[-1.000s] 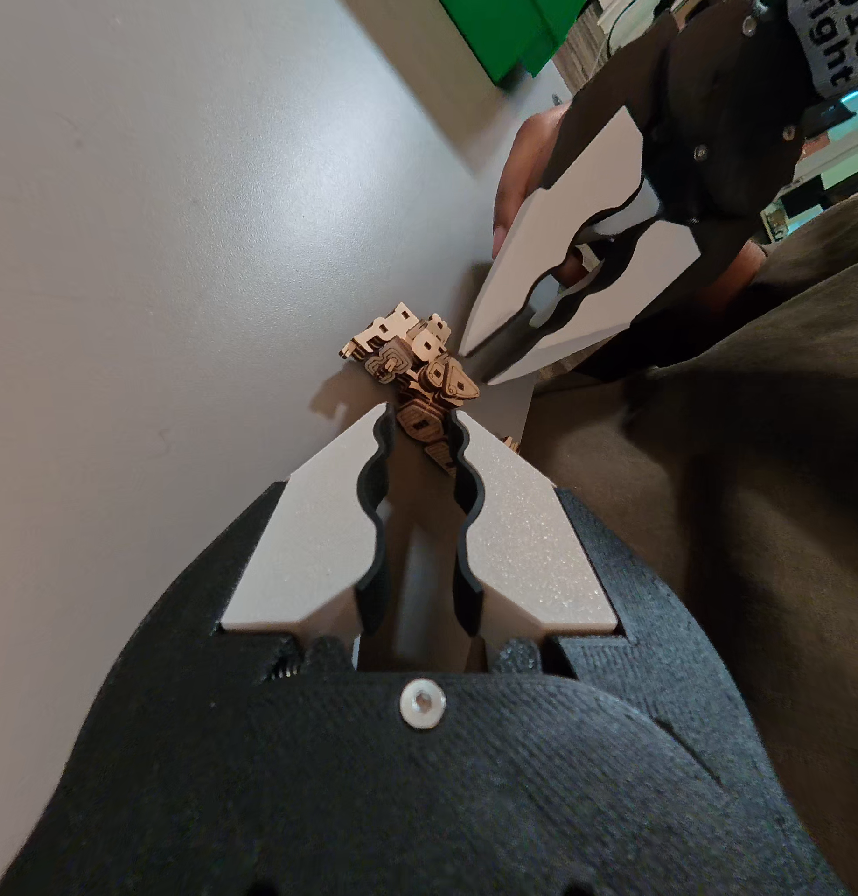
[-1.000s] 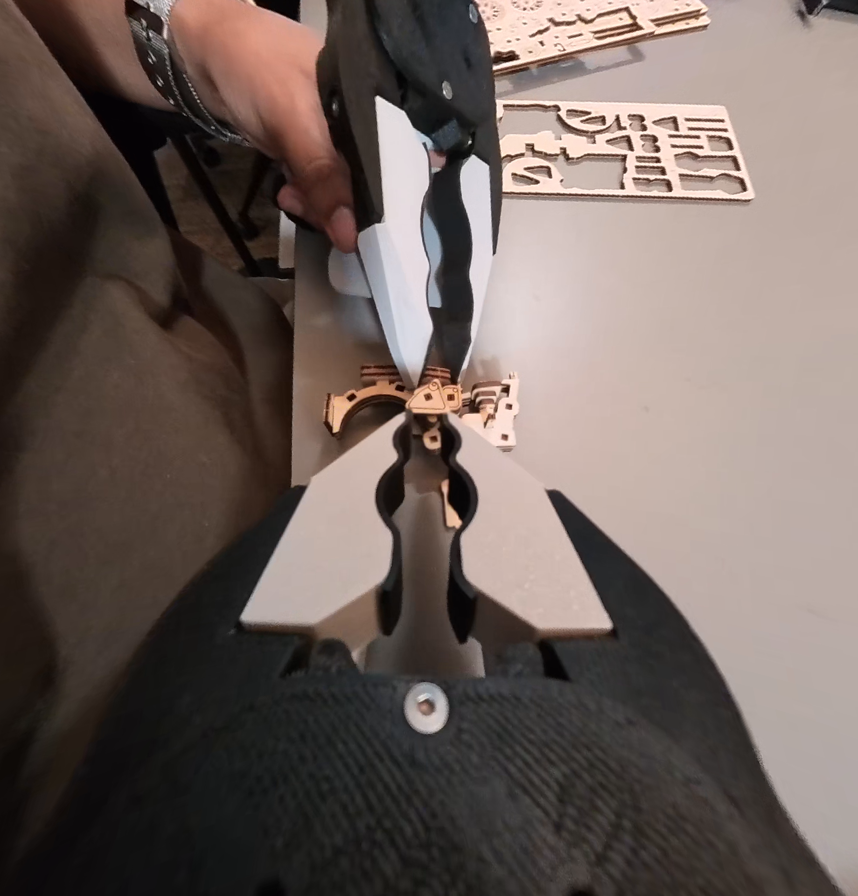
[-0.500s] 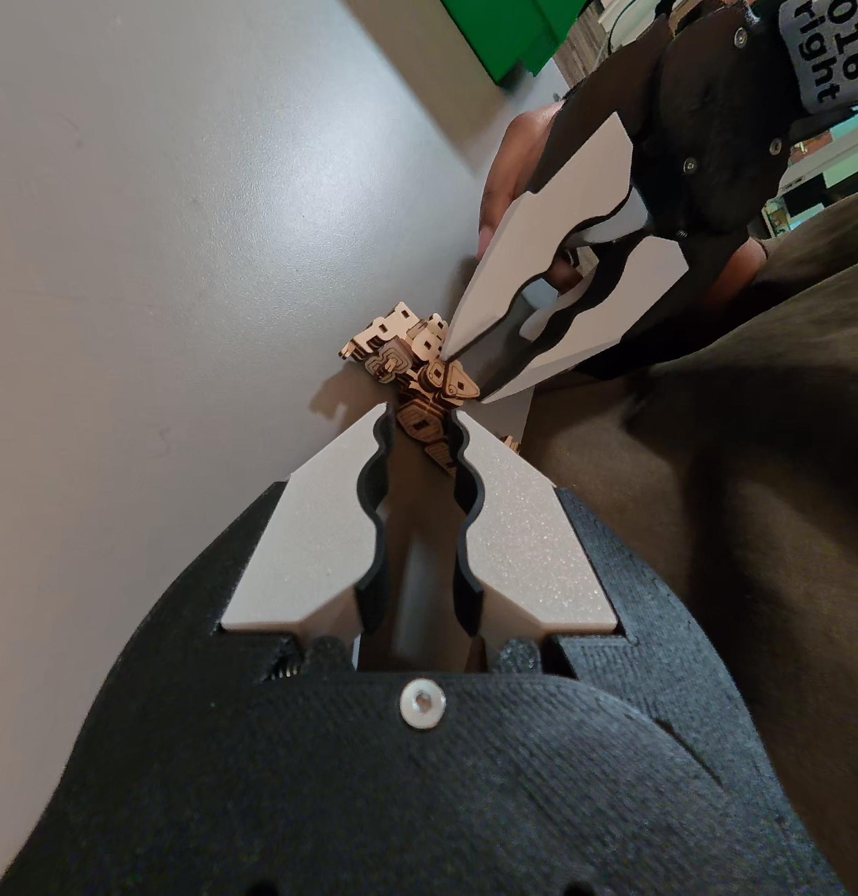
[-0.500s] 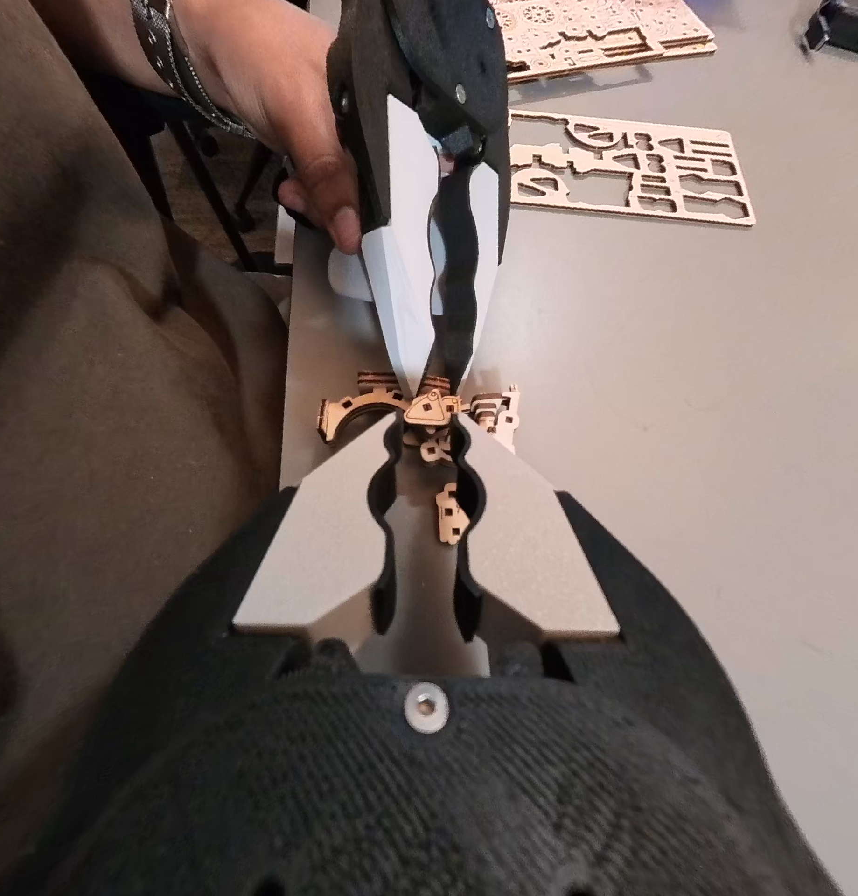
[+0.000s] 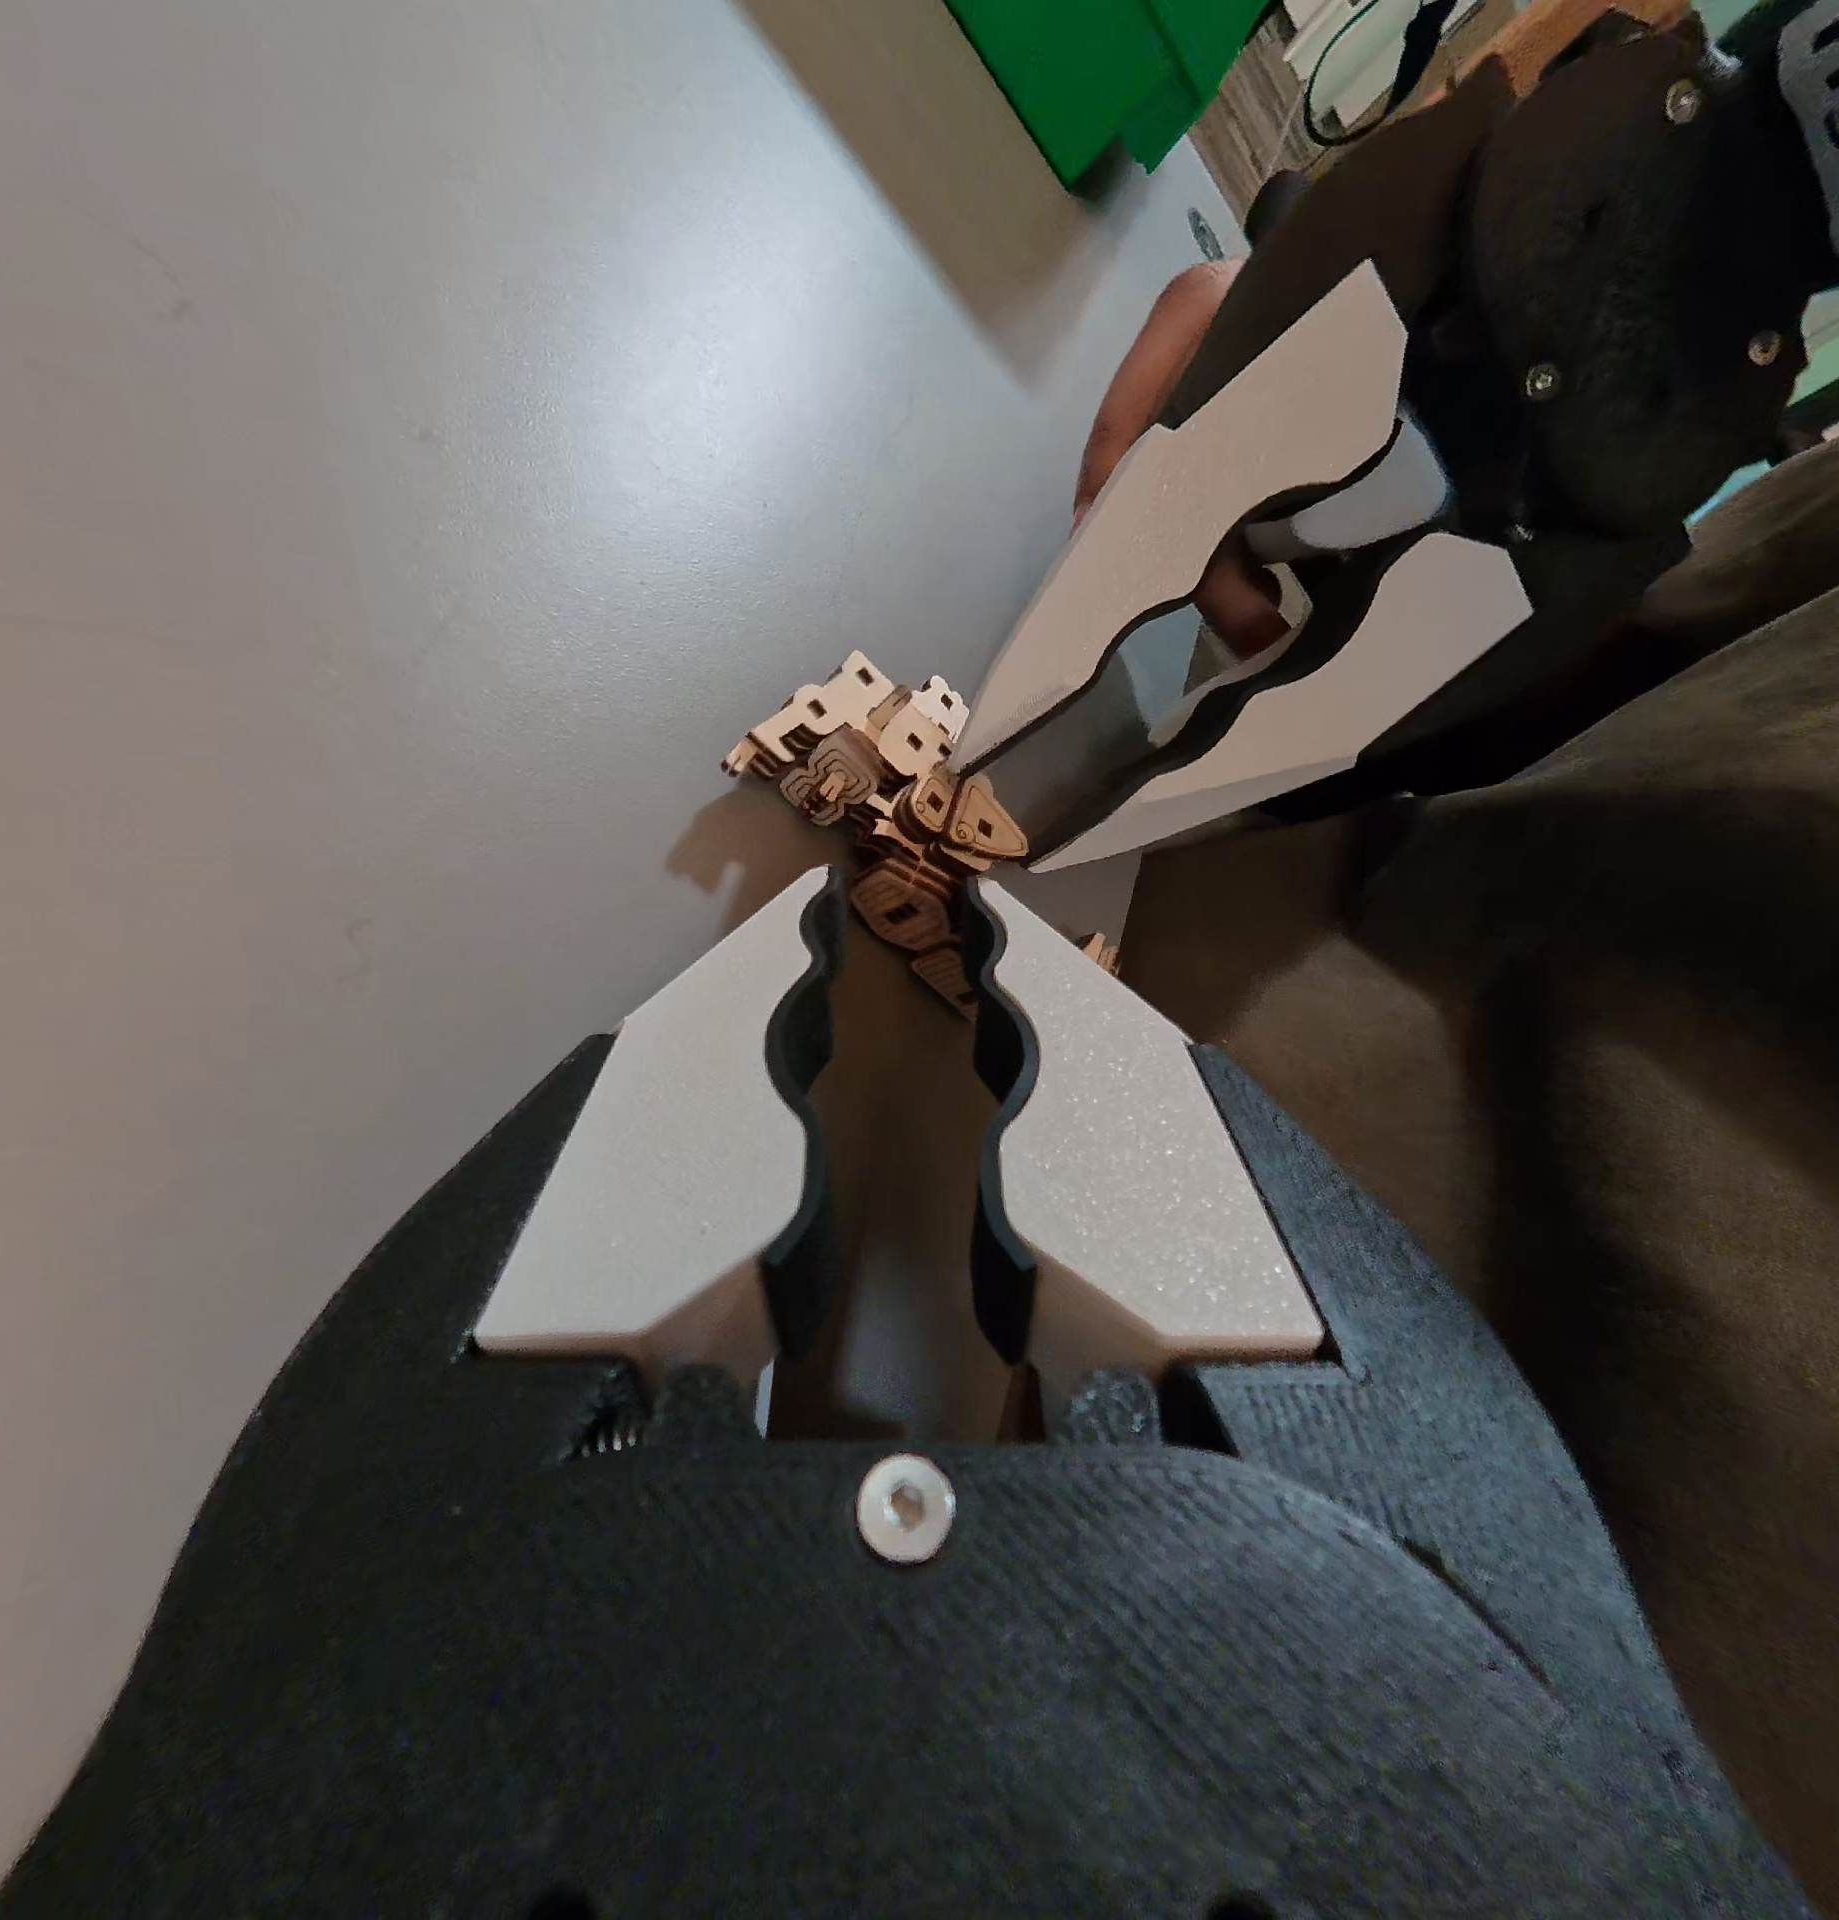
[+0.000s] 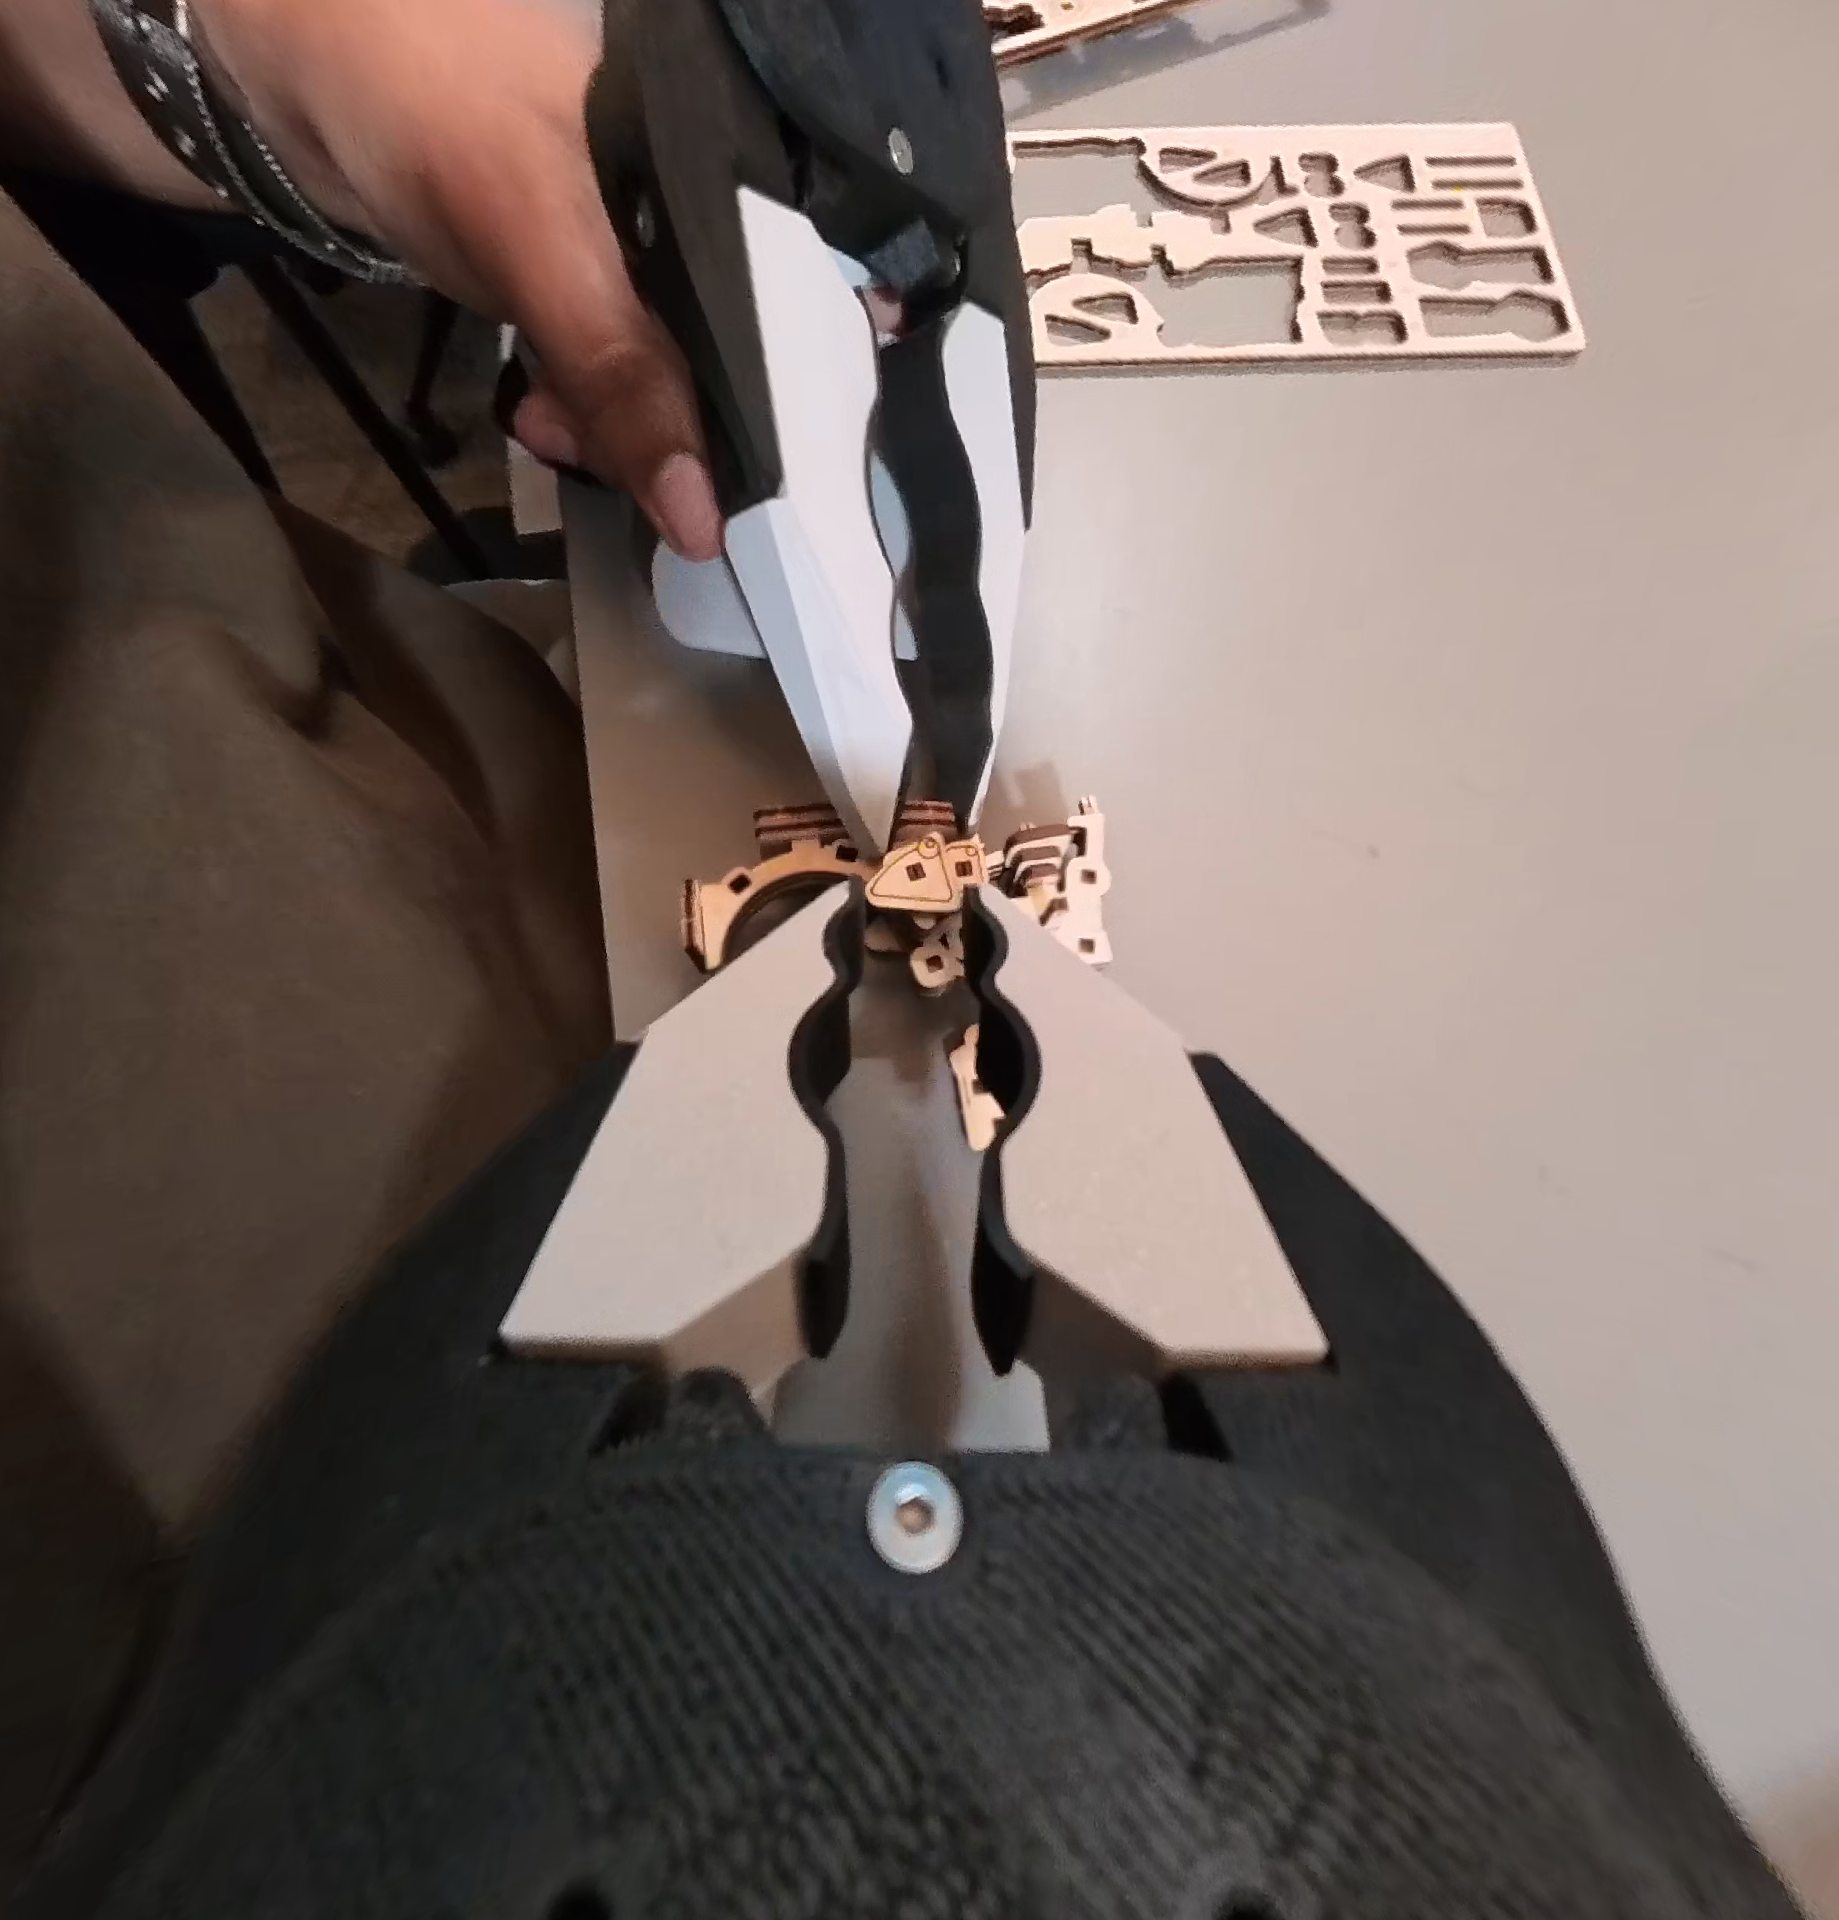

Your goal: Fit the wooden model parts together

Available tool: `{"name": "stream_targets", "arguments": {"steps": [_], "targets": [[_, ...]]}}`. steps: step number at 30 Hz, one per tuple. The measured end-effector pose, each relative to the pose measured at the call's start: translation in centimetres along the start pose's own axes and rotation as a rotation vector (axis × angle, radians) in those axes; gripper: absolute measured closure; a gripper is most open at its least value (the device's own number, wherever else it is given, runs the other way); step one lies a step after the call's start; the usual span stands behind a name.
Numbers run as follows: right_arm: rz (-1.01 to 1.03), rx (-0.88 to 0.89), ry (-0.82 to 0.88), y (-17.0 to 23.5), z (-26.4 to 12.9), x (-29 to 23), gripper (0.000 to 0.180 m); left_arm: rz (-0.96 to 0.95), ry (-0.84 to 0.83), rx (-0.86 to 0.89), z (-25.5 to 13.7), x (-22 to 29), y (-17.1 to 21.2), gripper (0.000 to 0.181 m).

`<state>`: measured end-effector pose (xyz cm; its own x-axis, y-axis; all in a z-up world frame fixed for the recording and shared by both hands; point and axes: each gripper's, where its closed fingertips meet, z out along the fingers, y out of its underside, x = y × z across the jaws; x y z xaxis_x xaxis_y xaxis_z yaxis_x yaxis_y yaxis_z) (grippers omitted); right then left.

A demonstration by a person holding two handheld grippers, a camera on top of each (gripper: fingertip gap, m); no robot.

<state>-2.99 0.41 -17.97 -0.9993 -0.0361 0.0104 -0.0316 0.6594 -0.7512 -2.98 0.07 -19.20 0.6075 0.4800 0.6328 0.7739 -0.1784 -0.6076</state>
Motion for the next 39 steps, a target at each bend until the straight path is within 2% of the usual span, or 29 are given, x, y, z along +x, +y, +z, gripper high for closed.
{"name": "stream_targets", "arguments": {"steps": [14, 18, 23, 26, 28, 34, 39], "targets": [[0.1, -0.012, 0.227, 0.3, -0.3, 0.0, 0.162, 0.01, -0.031, 0.013, 0.4, 0.1, -0.2, 0.161], [0.057, -0.003, 0.235, 0.3, -0.4, -0.1, 0.162, 0.012, -0.029, 0.009, 0.4, 0.2, -0.1, 0.161], [0.159, 0.009, 0.215, 0.3, -0.4, 0.1, 0.162, 0.018, -0.044, 0.018, 0.5, 0.2, -0.2, 0.161], [0.212, 0.002, 0.26, 0.4, -0.5, 0.3, 0.162, 0.01, -0.062, 0.03, 0.5, 0.1, -0.4, 0.161], [0.245, 0.003, 0.302, 0.4, -0.5, 0.5, 0.162, 0.011, -0.068, 0.043, 0.4, 0.1, -0.6, 0.169], [0.209, 0.01, 0.37, 0.4, -0.5, 0.5, 0.162, -0.018, -0.057, 0.048, 0.6, 0.0, -0.7, 0.17], [0.155, 0.082, 0.351, -0.7, -1.6, 1.1, 0.147, 0.006, -0.044, 0.021, 1.0, 0.5, -0.3, 0.169]]}}
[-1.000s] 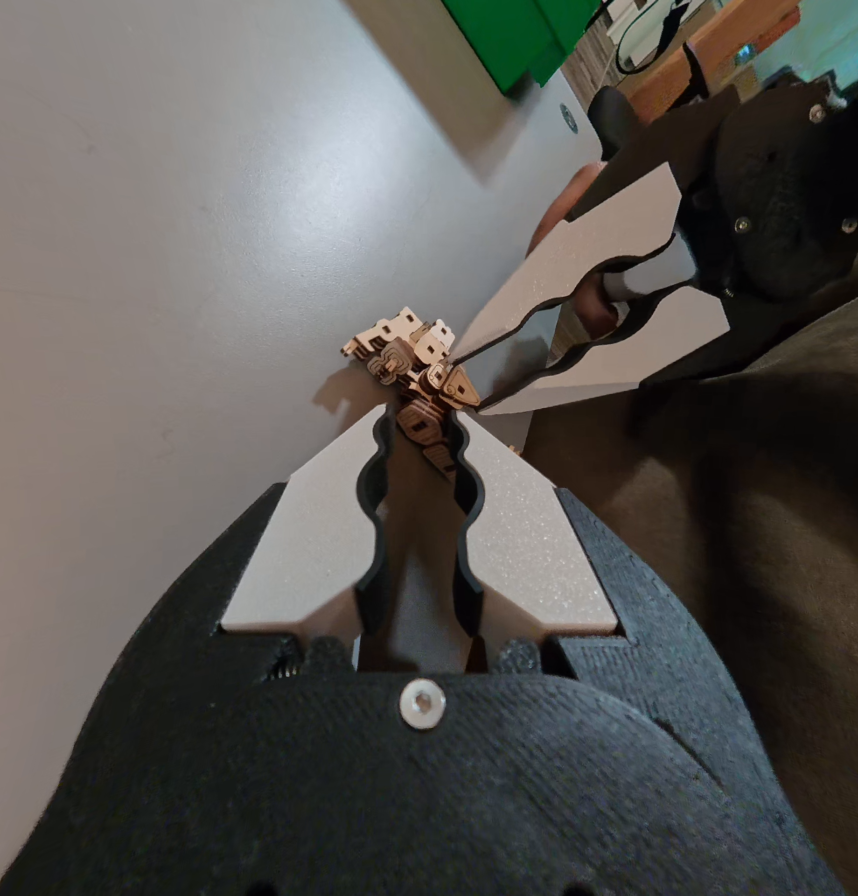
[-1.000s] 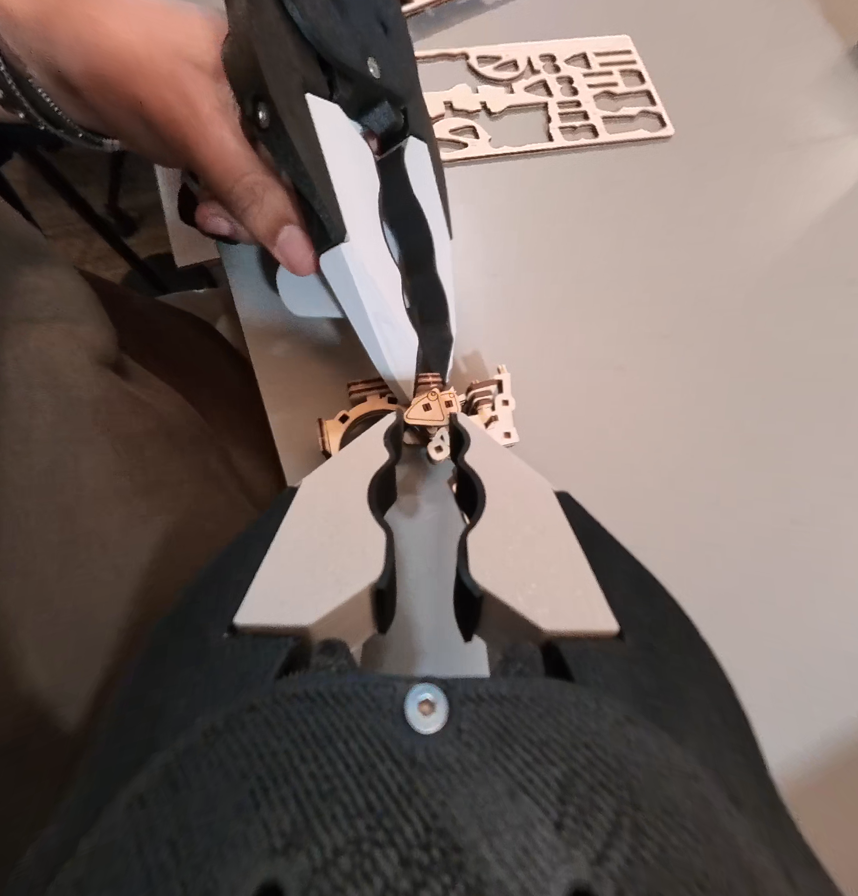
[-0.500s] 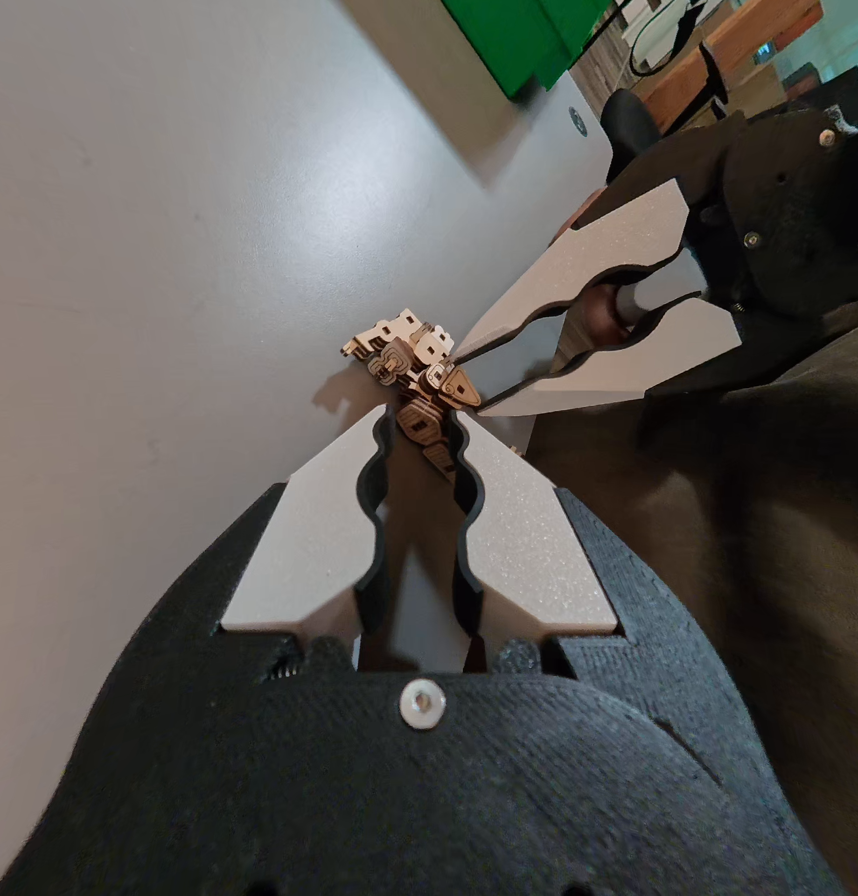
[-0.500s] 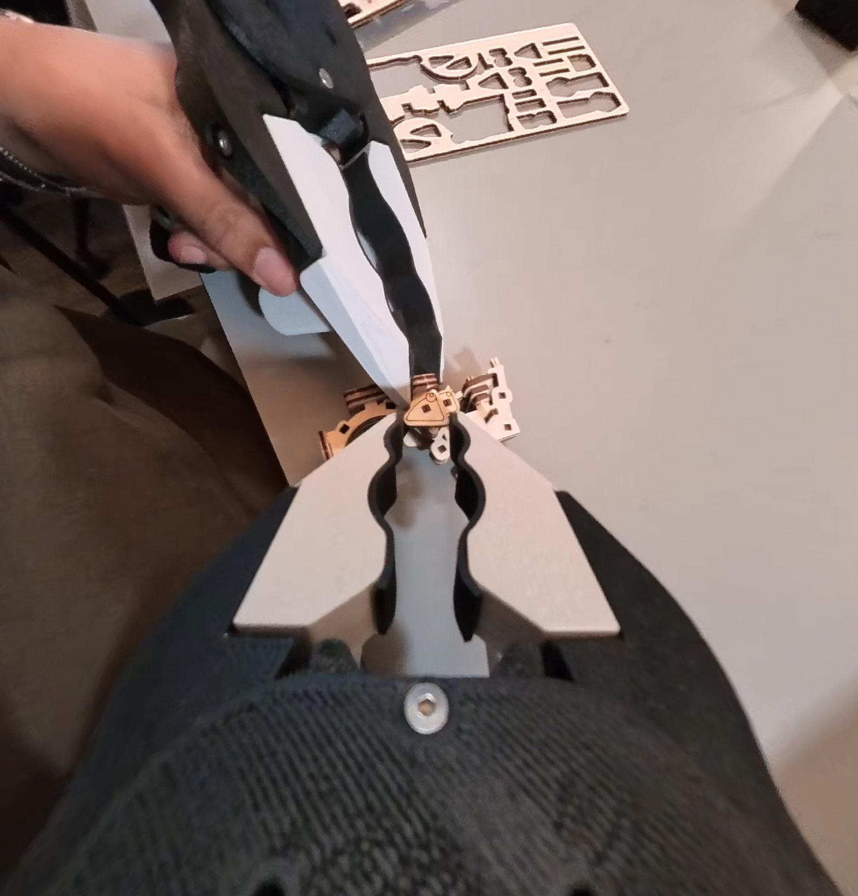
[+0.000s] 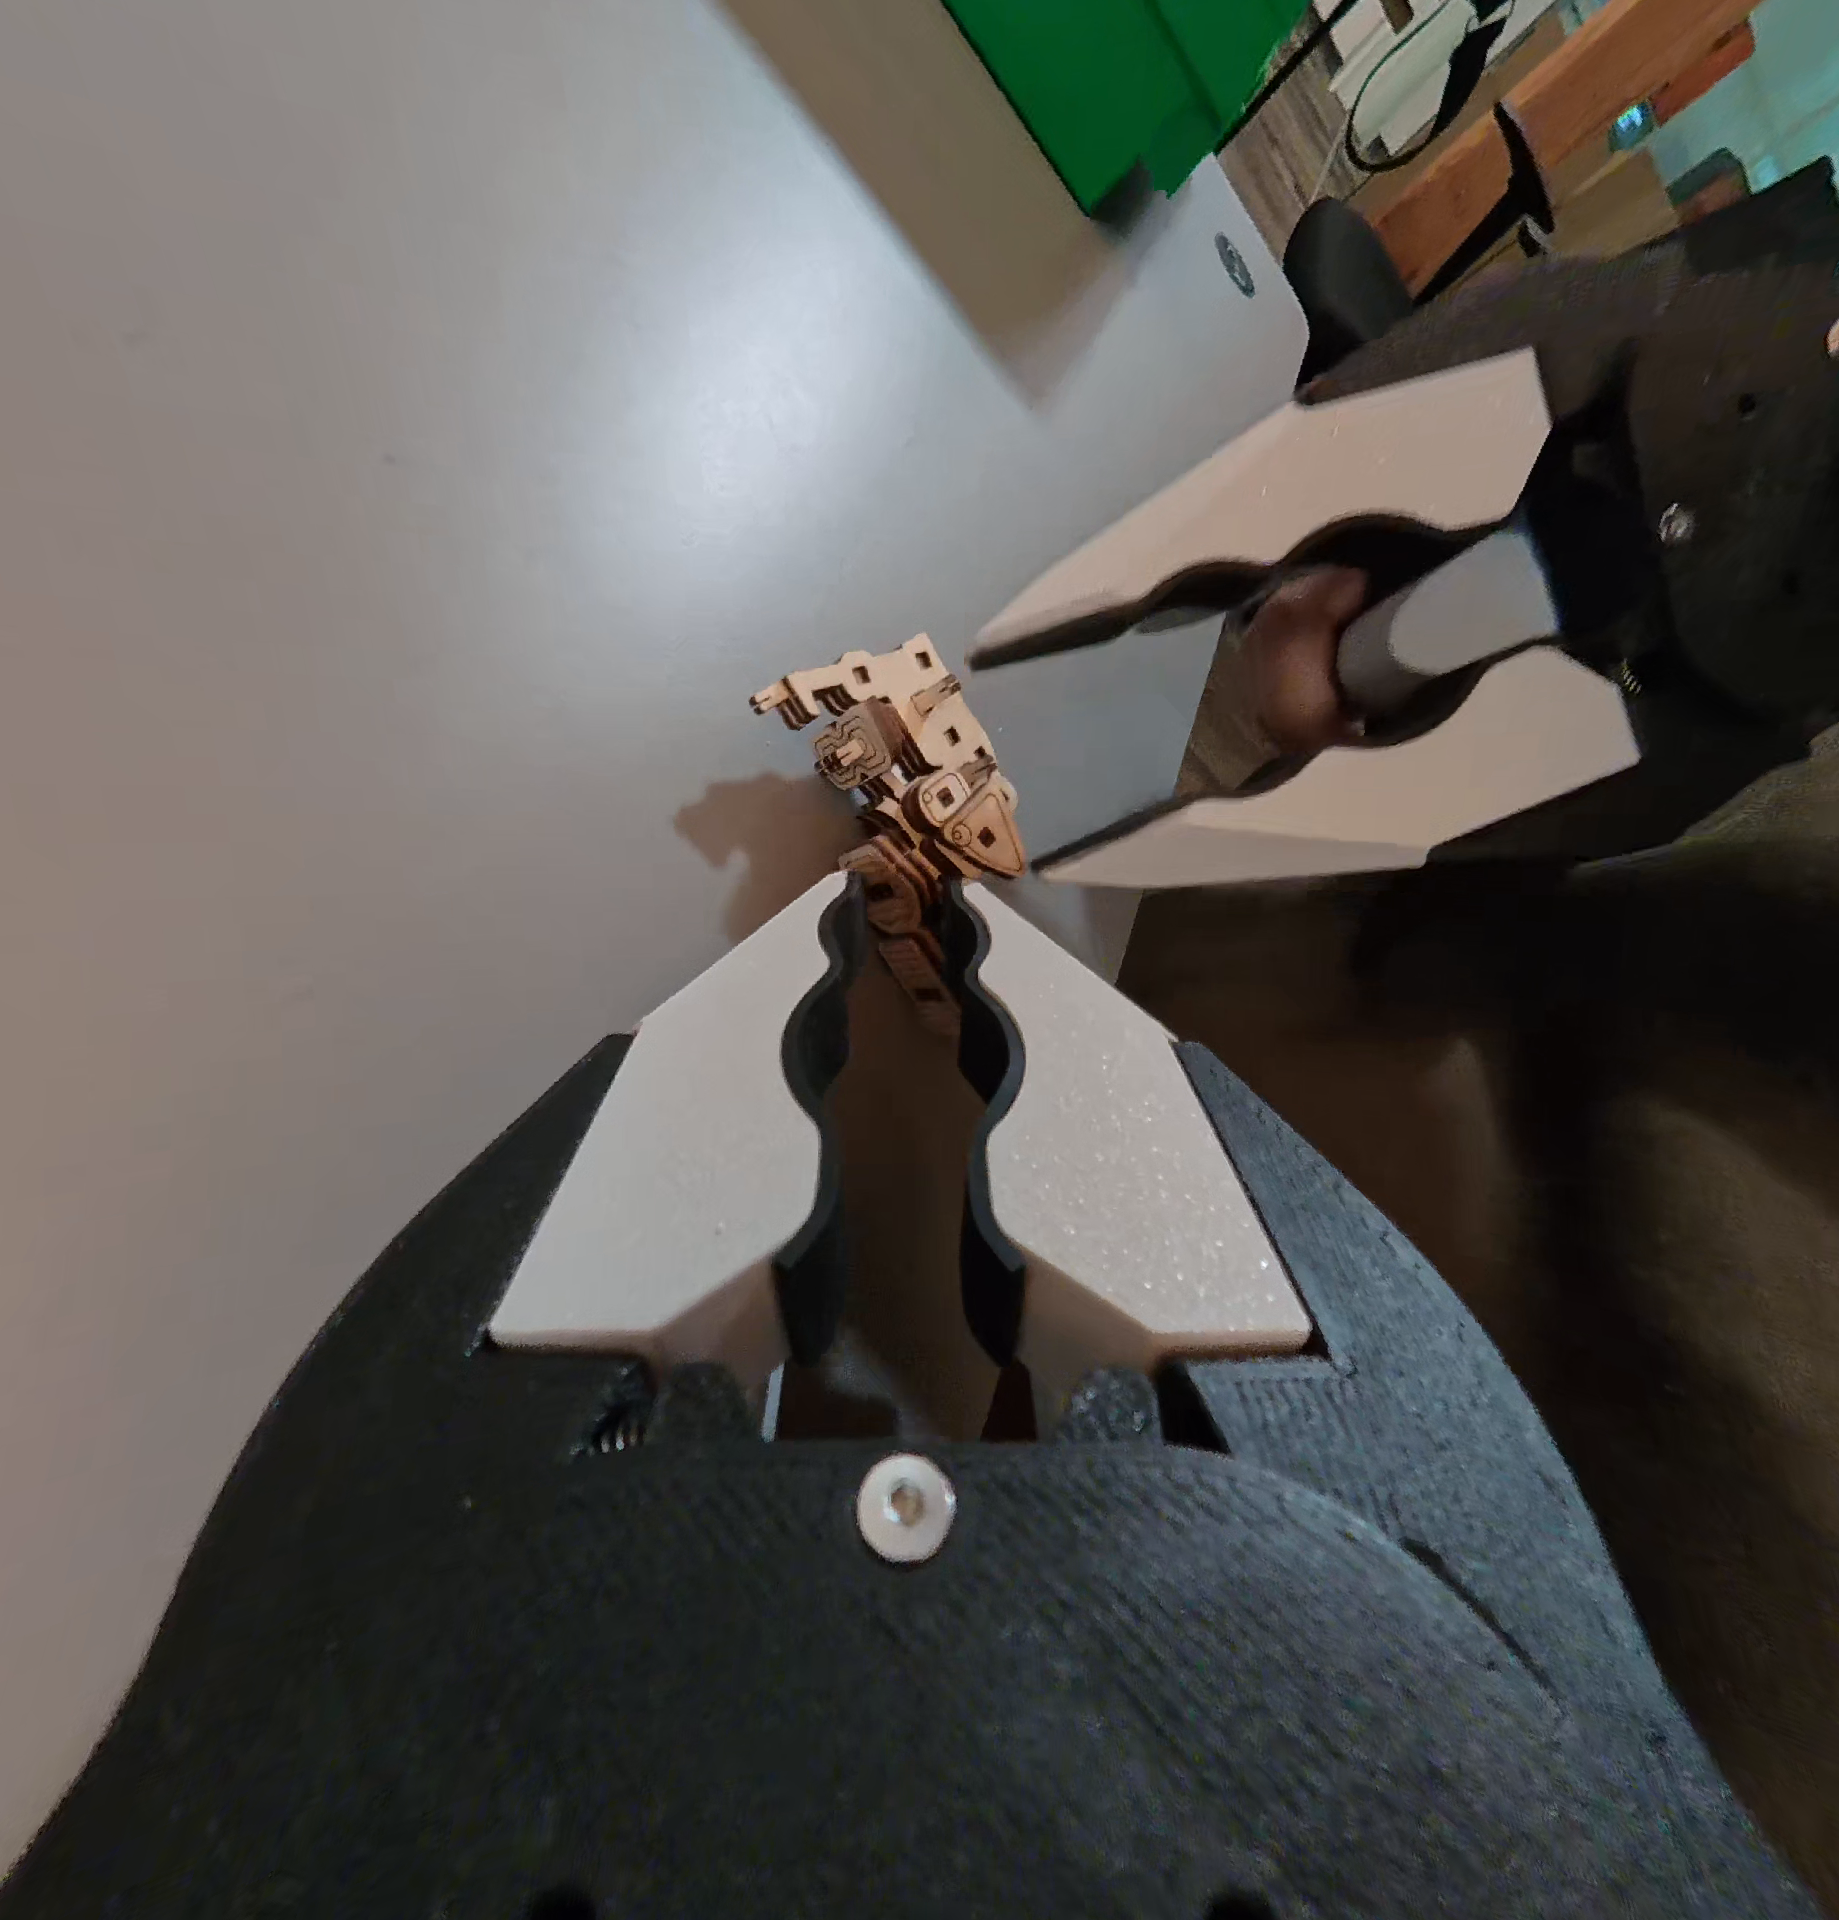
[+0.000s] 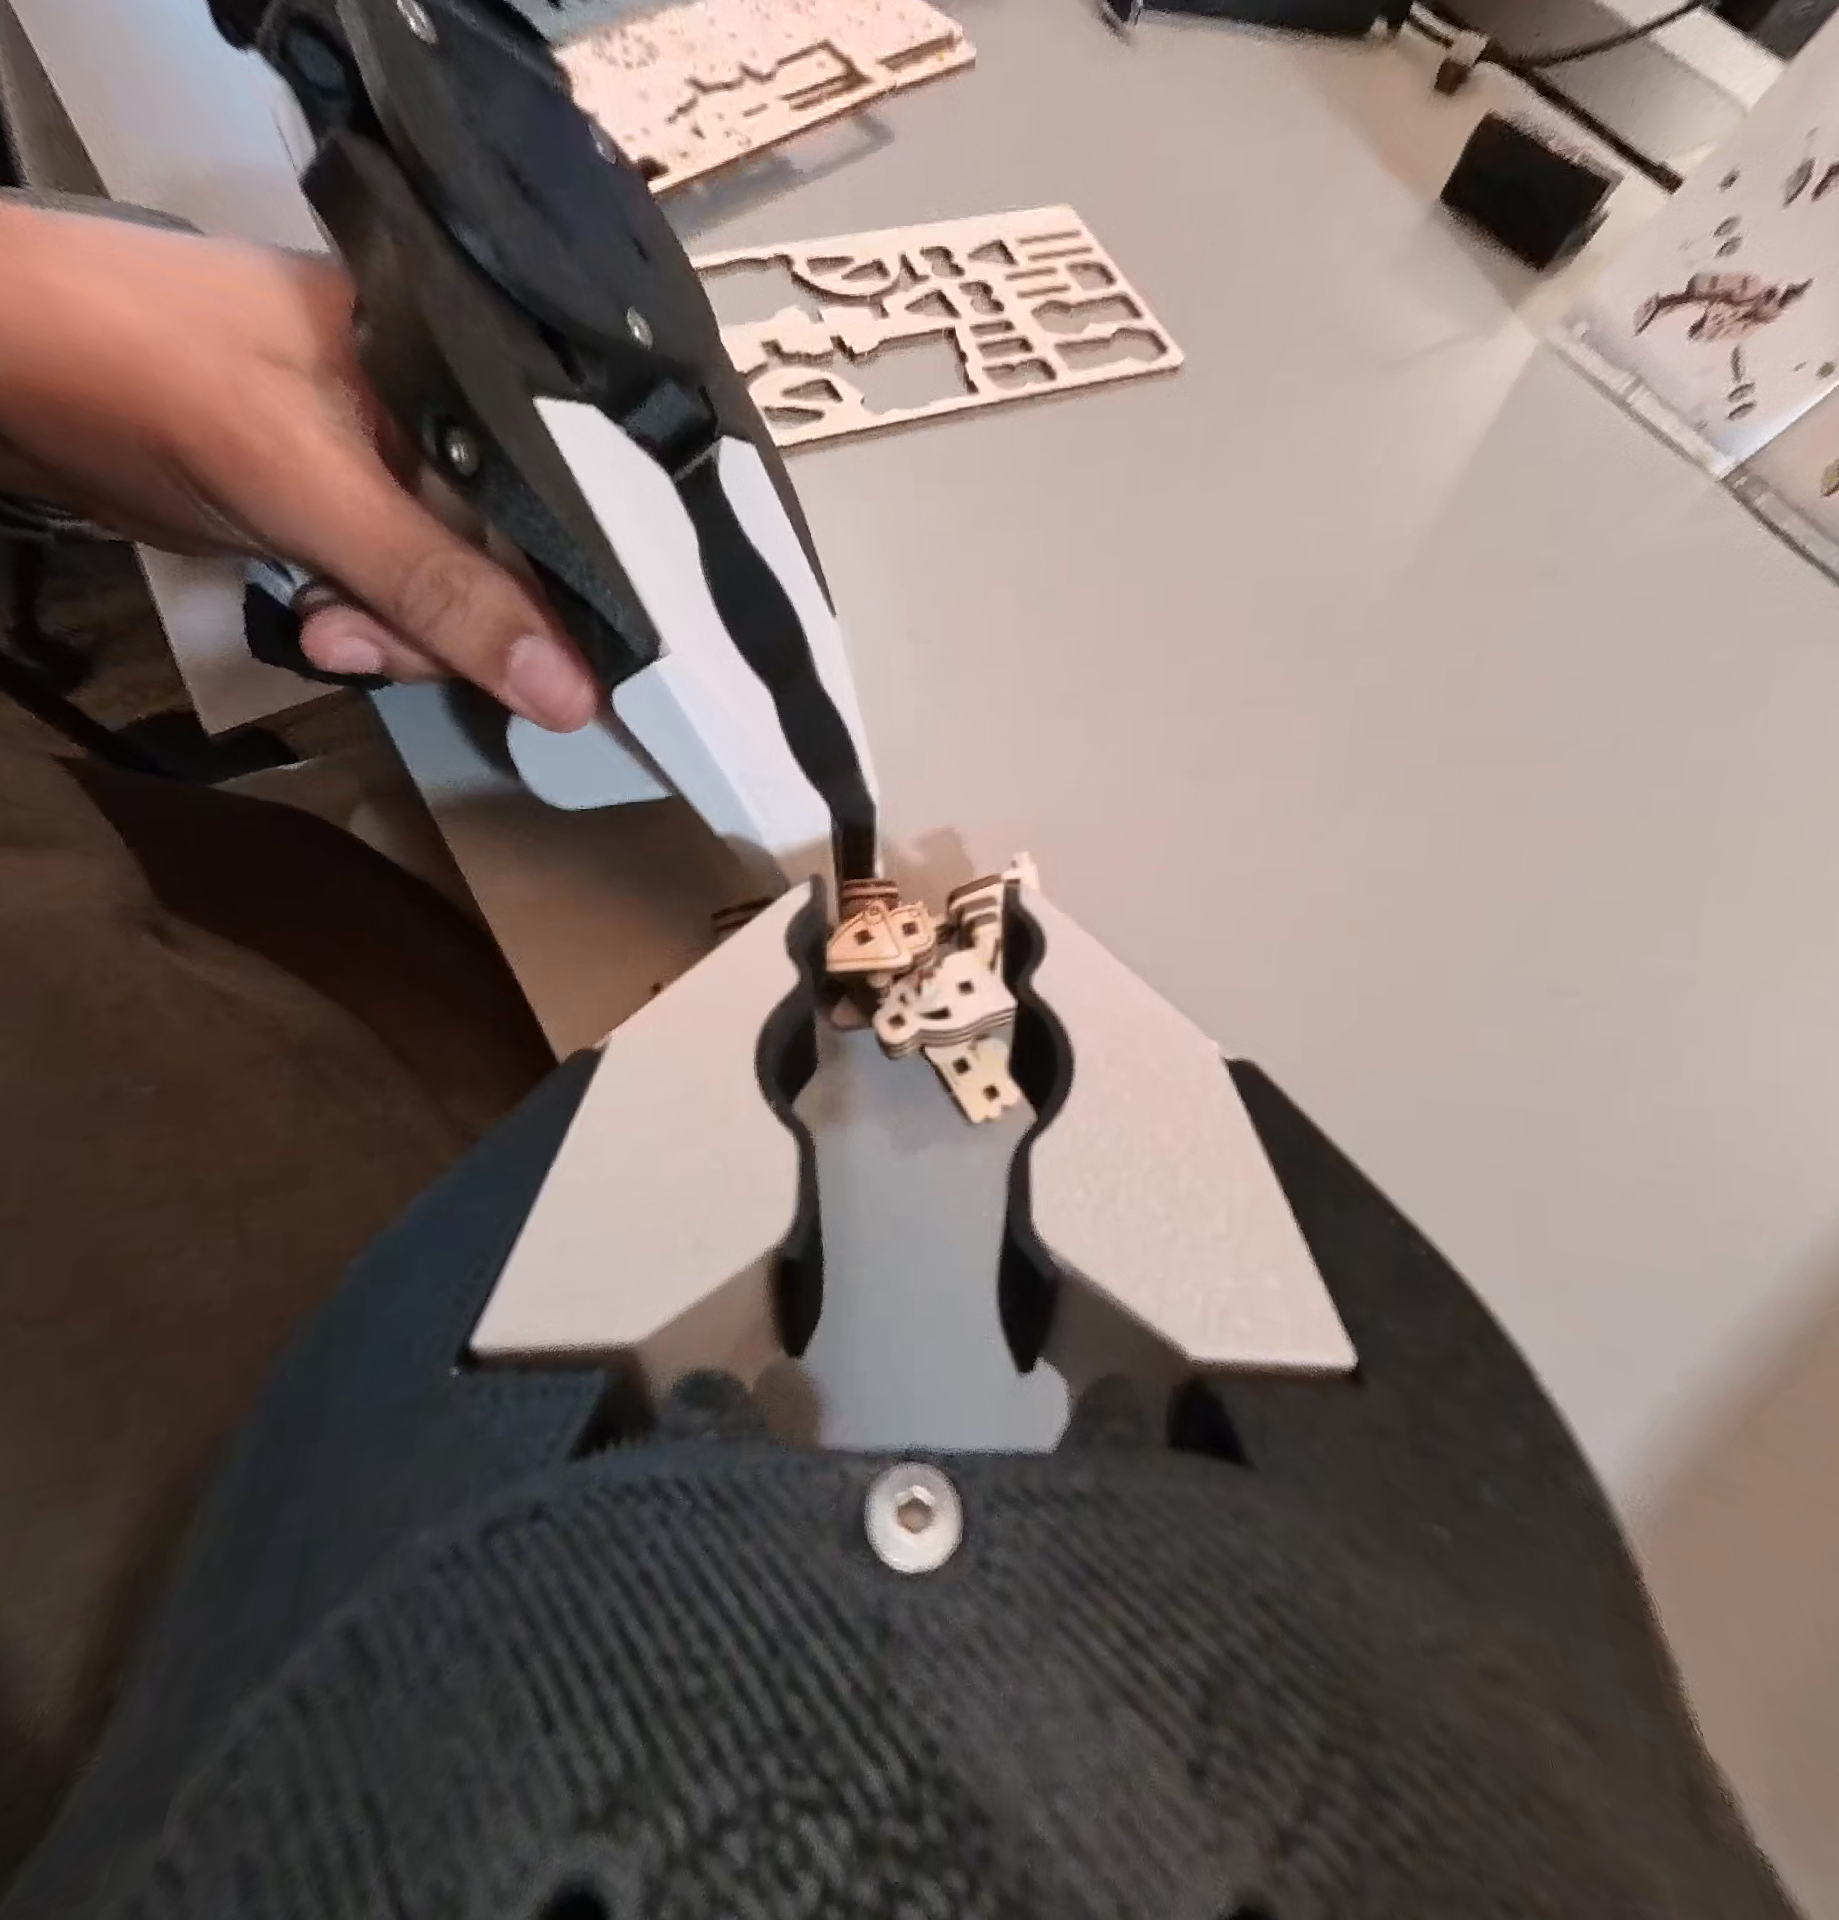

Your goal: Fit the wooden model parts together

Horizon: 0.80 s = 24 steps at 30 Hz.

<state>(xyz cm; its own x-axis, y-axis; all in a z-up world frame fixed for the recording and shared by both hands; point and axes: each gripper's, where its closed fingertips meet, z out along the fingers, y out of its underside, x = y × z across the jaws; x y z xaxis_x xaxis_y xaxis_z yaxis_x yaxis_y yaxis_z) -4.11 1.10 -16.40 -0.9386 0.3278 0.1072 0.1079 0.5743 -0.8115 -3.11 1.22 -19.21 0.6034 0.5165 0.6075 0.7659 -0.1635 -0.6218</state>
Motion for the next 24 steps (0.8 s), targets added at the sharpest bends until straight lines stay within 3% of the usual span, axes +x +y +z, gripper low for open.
{"name": "stream_targets", "arguments": {"steps": [7, 13, 19, 24], "targets": [[-0.059, -0.01, -0.12, 0.8, -0.4, -1.0, 0.152, 0.018, -0.002, -0.007, 0.1, 0.1, 0.1, 0.167], [-0.257, -0.071, -0.001, 2.0, -0.7, 0.8, 0.154, 0.032, -0.002, -0.007, 0.0, 0.2, 0.1, 0.167], [-0.053, -0.077, -0.13, 3.2, -0.9, 1.2, 0.145, 0.053, 0.002, 0.01, -0.3, 0.4, -0.2, 0.162], [0.164, -0.022, -0.172, 3.2, -0.8, 2.3, 0.141, 0.073, 0.019, 0.019, -0.2, 1.0, -0.3, 0.143]]}}
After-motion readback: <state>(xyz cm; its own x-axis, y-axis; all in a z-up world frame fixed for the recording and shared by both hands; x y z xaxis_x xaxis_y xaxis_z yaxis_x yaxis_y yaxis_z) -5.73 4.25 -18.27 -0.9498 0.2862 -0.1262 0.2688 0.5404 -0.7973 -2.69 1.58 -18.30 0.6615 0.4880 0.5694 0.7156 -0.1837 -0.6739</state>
